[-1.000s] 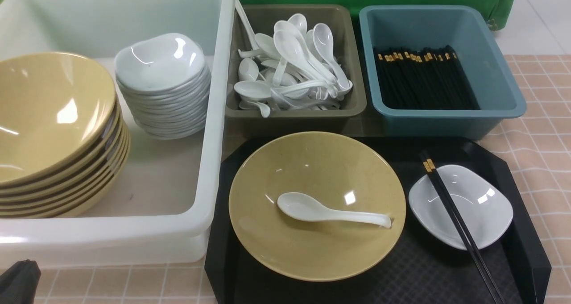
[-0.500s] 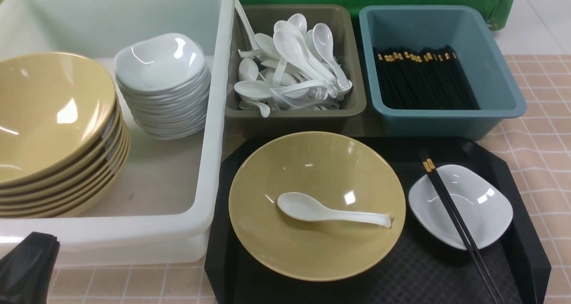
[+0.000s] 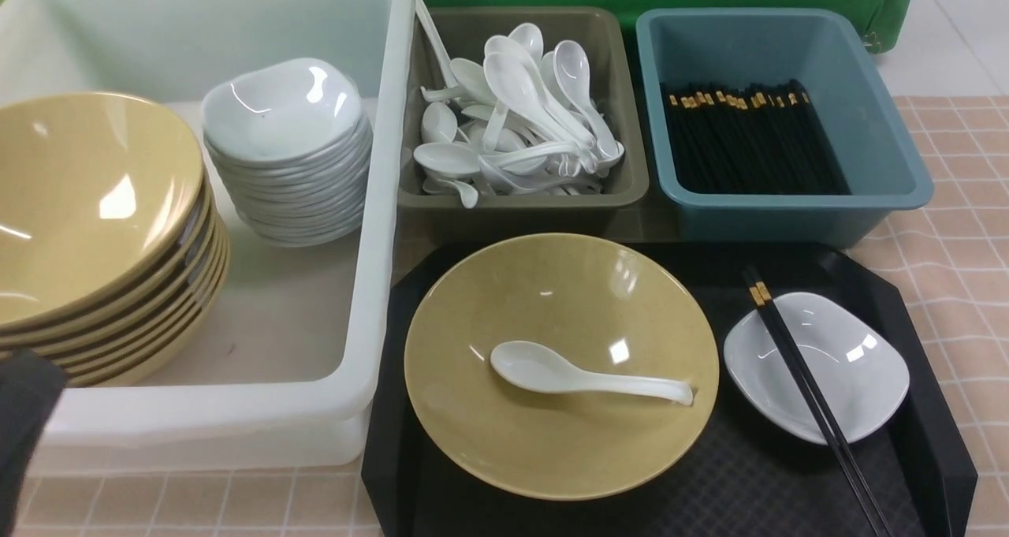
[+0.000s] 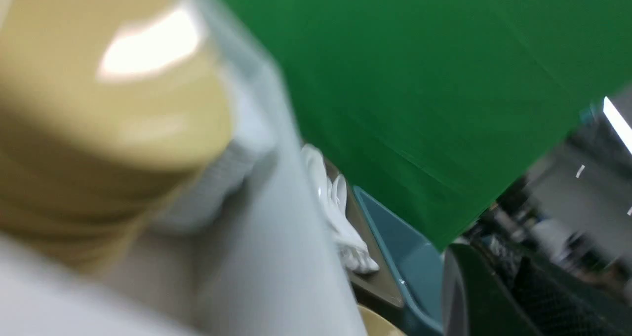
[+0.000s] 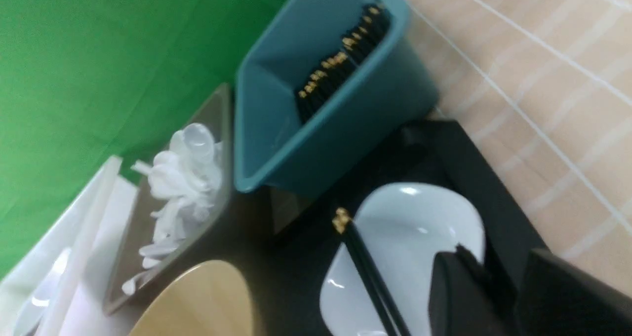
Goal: On brown table put chopsticks spoon bowls plates into blue grey white boxes.
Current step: 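Move the grippers toward the tableware on the black tray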
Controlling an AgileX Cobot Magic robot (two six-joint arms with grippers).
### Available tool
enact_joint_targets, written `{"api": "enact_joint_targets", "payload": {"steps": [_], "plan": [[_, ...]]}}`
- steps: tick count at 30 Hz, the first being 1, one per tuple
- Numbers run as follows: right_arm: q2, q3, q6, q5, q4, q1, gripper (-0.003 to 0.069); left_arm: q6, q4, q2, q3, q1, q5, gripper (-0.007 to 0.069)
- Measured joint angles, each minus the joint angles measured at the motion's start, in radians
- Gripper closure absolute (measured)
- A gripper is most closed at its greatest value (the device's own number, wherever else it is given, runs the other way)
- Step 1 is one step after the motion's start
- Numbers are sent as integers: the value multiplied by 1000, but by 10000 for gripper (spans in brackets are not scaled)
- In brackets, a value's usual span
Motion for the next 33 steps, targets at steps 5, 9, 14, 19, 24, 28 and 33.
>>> {"api": "enact_joint_targets", "payload": {"steps": [5,9,14,19,24,28,33], "plan": [[316,-362,-464,180,-5,55,611,103,270,379,-299,0,236,623],[612,-602,-704,438,-10,61,622,114,430,639,-508,-2,469,623],[885,-795,-800,616,-29,131,622,114,499,868,-670,-84,606,623],[1122,-851,-719,635,-153,252,617,157,548,1065,-755,-353,629,623],[1310,-852,-603,577,-272,285,560,179,612,1214,-785,-588,542,623],[1433,-853,-577,506,-279,288,407,183,666,1327,-807,-718,432,623],[1532,-867,-547,458,-252,290,197,196,693,1431,-830,-759,396,623]]}}
